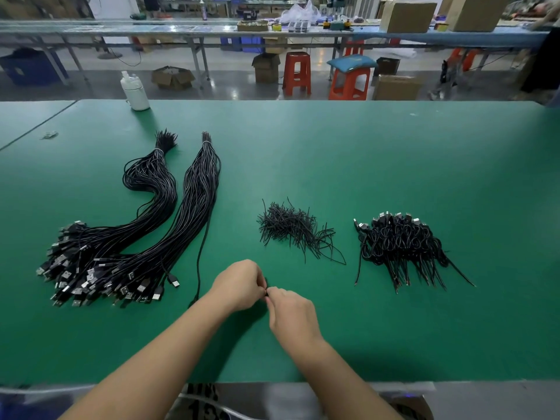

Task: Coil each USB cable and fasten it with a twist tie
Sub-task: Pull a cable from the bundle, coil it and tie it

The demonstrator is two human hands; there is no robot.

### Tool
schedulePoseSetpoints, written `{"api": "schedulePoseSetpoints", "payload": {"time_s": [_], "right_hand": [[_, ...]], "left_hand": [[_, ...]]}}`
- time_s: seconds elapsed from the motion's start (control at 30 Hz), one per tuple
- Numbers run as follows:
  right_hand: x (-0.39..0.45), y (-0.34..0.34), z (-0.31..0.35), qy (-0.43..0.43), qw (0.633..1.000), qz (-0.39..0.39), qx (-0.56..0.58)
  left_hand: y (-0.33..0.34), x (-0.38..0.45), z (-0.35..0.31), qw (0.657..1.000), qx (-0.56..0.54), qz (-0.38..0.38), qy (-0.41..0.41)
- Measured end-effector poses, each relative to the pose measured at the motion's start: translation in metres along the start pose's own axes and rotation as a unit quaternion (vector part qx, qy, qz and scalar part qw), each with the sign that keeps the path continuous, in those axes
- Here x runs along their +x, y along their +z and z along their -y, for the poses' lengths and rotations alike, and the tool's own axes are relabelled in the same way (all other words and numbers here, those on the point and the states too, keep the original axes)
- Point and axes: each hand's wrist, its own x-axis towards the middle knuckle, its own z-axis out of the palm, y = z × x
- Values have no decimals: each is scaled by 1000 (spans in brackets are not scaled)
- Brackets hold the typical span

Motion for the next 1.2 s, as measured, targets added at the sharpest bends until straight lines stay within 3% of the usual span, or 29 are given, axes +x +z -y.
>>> {"api": "schedulePoseSetpoints", "payload": {"time_s": [0.13, 0.2, 0.27, 0.33, 0.37, 0.43, 0.5, 0.57, 0.63, 0.73, 0.83, 0.97, 1.07, 1.2], "right_hand": [[12, -8, -4, -26, 992, 119, -25], [20, -20, -5, -30, 989, 129, -65], [29, -34, -11, -44, 994, 26, -99], [34, -45, -15, -39, 989, -109, -88], [37, -50, -16, -34, 983, -168, -58], [42, -61, -16, -4, 976, -216, 22], [46, -67, -14, 73, 971, -158, 166], [51, -71, -12, 147, 937, -38, 315], [55, -71, -11, 163, 918, 35, 359], [59, -70, -5, 173, 900, 36, 400], [60, -71, -2, 207, 851, 45, 481], [62, -81, 1, 266, 774, 64, 571], [63, -86, 2, 315, 715, 33, 624], [58, -88, -3, 271, 715, 48, 643]], "left_hand": [[-4, 2, 6, 999, -17, 27, 1], [-8, 3, 10, 999, -30, 28, 4], [-11, 5, 12, 997, -75, 7, -1], [-17, 8, 13, 981, -188, -32, -23], [-21, 9, 14, 964, -260, -49, -38], [-28, 9, 15, 920, -382, -57, -61], [-33, 7, 14, 883, -461, -49, -79], [-35, 5, 10, 858, -506, -42, -83], [-34, 1, 6, 849, -523, -31, -70], [-30, -5, -4, 854, -518, -23, -34], [-30, -7, -9, 882, -466, -70, 14], [-30, -10, -8, 939, -256, -170, 153], [-23, -16, -10, 919, -148, -244, 271], [-19, -15, -9, 916, -146, -258, 270]]}}
